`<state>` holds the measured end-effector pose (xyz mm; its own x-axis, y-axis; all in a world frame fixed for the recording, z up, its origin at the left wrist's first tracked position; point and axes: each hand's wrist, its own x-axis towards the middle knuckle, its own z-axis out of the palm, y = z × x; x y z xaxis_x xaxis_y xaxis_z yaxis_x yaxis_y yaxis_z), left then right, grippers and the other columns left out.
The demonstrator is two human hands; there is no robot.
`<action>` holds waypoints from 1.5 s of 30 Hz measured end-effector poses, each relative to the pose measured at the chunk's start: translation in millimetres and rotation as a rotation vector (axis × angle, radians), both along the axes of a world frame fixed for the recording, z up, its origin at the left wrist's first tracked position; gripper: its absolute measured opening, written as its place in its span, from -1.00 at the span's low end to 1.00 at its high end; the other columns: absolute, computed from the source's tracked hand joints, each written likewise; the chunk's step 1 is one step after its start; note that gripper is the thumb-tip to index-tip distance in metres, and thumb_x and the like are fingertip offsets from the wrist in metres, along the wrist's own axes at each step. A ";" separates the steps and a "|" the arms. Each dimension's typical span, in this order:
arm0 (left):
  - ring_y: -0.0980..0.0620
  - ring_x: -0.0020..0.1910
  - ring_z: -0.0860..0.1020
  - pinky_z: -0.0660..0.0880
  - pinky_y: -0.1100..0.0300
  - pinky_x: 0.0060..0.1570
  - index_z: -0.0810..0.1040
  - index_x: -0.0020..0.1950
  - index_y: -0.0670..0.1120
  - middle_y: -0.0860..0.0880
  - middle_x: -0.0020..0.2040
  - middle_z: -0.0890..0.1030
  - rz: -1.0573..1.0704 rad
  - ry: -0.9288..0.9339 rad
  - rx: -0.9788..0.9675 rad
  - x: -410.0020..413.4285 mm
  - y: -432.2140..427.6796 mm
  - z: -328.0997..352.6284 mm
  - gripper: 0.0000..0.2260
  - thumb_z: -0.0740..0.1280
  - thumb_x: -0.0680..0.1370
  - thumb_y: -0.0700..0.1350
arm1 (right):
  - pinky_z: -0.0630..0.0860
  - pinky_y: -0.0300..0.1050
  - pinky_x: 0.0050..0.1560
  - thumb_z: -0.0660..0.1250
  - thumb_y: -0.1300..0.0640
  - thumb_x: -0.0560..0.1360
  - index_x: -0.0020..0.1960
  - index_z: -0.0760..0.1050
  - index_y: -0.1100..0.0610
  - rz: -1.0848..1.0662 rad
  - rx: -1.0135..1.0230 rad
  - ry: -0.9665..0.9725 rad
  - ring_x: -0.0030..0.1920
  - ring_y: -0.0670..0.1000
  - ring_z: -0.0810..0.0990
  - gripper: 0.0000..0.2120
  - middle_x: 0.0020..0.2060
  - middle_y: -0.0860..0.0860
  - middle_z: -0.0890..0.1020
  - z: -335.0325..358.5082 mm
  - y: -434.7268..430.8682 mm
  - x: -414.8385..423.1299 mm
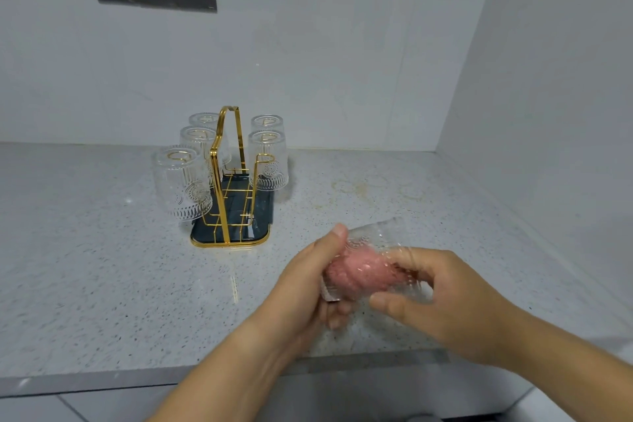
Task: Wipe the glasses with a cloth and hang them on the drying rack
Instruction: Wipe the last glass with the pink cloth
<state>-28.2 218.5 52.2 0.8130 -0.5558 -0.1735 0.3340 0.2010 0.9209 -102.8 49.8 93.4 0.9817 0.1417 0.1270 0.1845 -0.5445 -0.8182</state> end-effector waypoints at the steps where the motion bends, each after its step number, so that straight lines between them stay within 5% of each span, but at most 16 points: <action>1: 0.05 -0.52 0.38 0.25 0.31 -0.59 0.64 -0.08 -0.09 -0.08 -0.36 0.52 -0.026 0.054 -0.024 0.3 0.0 0.9 -0.55 0.35 0.46 0.31 | 0.53 -0.42 0.00 0.51 0.21 0.51 -0.04 0.69 -0.11 -0.024 -0.026 -0.039 -0.06 -0.23 0.70 -0.79 -0.12 -0.20 0.75 0.0 -1.6 0.7; 5: 0.06 -0.54 0.40 0.26 0.30 -0.62 0.68 -0.11 -0.06 -0.06 -0.35 0.54 0.002 0.086 -0.063 5.2 1.5 -2.8 -0.58 0.32 0.43 0.28 | 0.57 -0.31 -0.13 0.56 0.16 0.43 -0.12 0.69 -0.05 -0.130 0.136 -0.102 -0.20 -0.06 0.68 -0.88 -0.24 -0.06 0.73 -0.3 -8.1 4.8; 9: 0.06 -0.52 0.40 0.31 0.28 -0.61 0.65 0.04 -0.05 -0.05 -0.30 0.54 0.038 0.063 -0.079 6.9 3.4 -1.8 -0.57 0.30 0.47 0.27 | 0.63 -0.05 0.05 0.51 0.01 0.33 -0.05 0.68 0.00 -0.252 0.393 -0.118 -0.05 0.11 0.73 -0.80 -0.11 0.06 0.75 -7.9 -11.1 7.2; 12: 0.06 -0.50 0.42 0.35 0.27 -0.59 0.63 0.20 -0.10 -0.06 -0.24 0.55 0.060 0.041 -0.078 7.0 2.9 -1.7 -0.47 0.30 0.47 0.28 | 0.62 -0.14 0.01 0.47 0.02 0.37 -0.03 0.66 0.08 -0.337 0.562 -0.141 -0.03 0.08 0.74 -0.78 -0.08 0.07 0.76 -9.2 -6.2 7.2; 17: 0.07 -0.52 0.44 0.39 0.26 -0.59 0.59 0.22 -0.09 -0.03 -0.31 0.58 0.145 0.040 -0.103 6.0 -1.4 -2.2 -0.53 0.29 0.53 0.25 | 0.50 -0.37 -0.21 0.48 0.01 0.46 -0.09 0.57 -0.09 -0.304 0.330 -0.296 -0.27 -0.14 0.55 -0.91 -0.27 -0.14 0.63 -18.7 3.3 0.5; 21: 0.07 -0.52 0.45 0.41 0.25 -0.59 0.55 0.30 -0.14 -0.04 -0.31 0.57 0.167 0.030 -0.130 4.2 -3.1 -1.4 -0.50 0.27 0.58 0.22 | 0.56 -0.26 0.04 0.39 -0.05 0.52 -0.07 0.66 -0.05 -0.111 0.299 -0.287 -0.05 -0.06 0.65 -0.89 -0.10 -0.06 0.70 -15.4 3.4 -4.4; 25: 0.04 -0.49 0.47 0.42 0.22 -0.59 0.51 0.34 -0.20 -0.08 -0.28 0.56 0.198 -0.019 -0.102 3.7 -4.0 0.1 -0.40 0.30 0.53 0.26 | 0.58 -0.08 -0.11 0.40 0.04 0.54 -0.19 0.60 -0.01 -0.188 0.330 -0.251 -0.23 -0.03 0.64 -0.86 -0.24 0.06 0.70 -10.3 2.0 3.5; 28: 0.01 -0.48 0.49 0.44 0.20 -0.58 0.47 0.31 -0.22 -0.10 -0.30 0.57 0.211 -0.076 -0.079 1.8 -6.7 1.5 -0.32 0.33 0.44 0.30 | 0.54 -0.05 -0.27 0.46 0.10 0.45 -0.11 0.43 0.11 -0.227 0.424 -0.198 -0.37 0.00 0.61 -0.79 -0.30 0.14 0.69 -6.3 2.2 12.6; 32: -0.01 -0.50 0.48 0.43 0.18 -0.57 0.43 0.18 -0.17 -0.11 -0.41 0.53 0.231 -0.125 -0.064 0.4 -5.7 2.3 -0.40 0.33 0.41 0.30 | 0.53 -0.16 -0.26 0.39 0.02 0.44 0.13 0.57 0.13 -0.165 0.437 -0.090 -0.37 -0.09 0.60 -0.69 -0.30 0.01 0.72 -3.2 4.2 19.1; 35: -0.04 -0.50 0.45 0.41 0.17 -0.54 0.42 0.14 -0.13 -0.12 -0.43 0.50 0.219 -0.162 -0.018 0.1 -3.8 3.1 -0.55 0.29 0.55 0.25 | 0.46 -0.03 -0.17 0.31 -0.09 0.49 -0.06 0.67 0.02 -0.133 0.364 -0.085 -0.34 0.02 0.48 -0.76 -0.39 0.01 0.55 -7.2 5.1 18.0; 38: 0.01 -0.46 0.47 0.44 0.16 -0.48 0.40 0.10 -0.06 -0.09 -0.34 0.53 0.246 -0.346 0.038 -2.2 -4.5 1.5 -0.58 0.32 0.50 0.26 | 0.56 0.00 0.00 0.23 -0.16 0.52 -0.20 0.64 -0.03 -0.159 0.391 -0.035 -0.29 -0.01 0.52 -0.70 -0.41 0.01 0.52 -7.4 7.5 20.0; 40: 0.14 -0.29 0.56 0.52 0.22 -0.28 0.39 0.11 0.06 0.06 -0.11 0.59 0.327 -0.656 0.155 1.6 -1.9 -7.9 -0.61 0.43 0.50 0.26 | 0.65 0.11 0.09 0.24 -0.15 0.52 -0.24 0.63 0.05 -0.207 0.546 0.052 -0.24 0.03 0.63 -0.65 -0.40 0.06 0.58 -1.6 9.7 23.7; 42: 0.19 -0.03 0.58 0.53 0.29 -0.04 0.34 0.19 0.18 0.15 0.09 0.50 0.362 -0.991 0.382 9.0 3.7 -19.0 -0.55 0.45 0.45 0.29 | 0.70 0.04 -0.07 0.27 -0.09 0.50 -0.22 0.67 0.17 -0.224 0.732 0.172 -0.23 0.06 0.71 -0.63 -0.33 0.13 0.66 7.1 7.3 26.5; 43: 0.17 0.02 0.58 0.54 0.27 0.01 0.33 0.24 0.19 0.16 0.12 0.48 0.354 -1.039 0.417 9.7 3.8 -21.2 -0.50 0.44 0.43 0.29 | 0.70 -0.01 -0.15 0.28 -0.05 0.50 -0.17 0.69 0.21 -0.206 0.783 0.221 -0.24 0.05 0.73 -0.64 -0.29 0.13 0.70 10.8 5.2 27.3; 45: 0.15 -0.08 0.63 0.60 0.17 -0.07 0.35 0.24 0.10 0.14 0.03 0.59 0.309 -0.848 0.234 3.6 0.1 -14.6 -0.50 0.49 0.47 0.25 | 0.69 -0.02 -0.11 0.27 -0.04 0.50 -0.04 0.67 0.23 -0.121 0.774 0.234 -0.20 0.06 0.73 -0.64 -0.25 0.13 0.72 14.2 3.6 27.1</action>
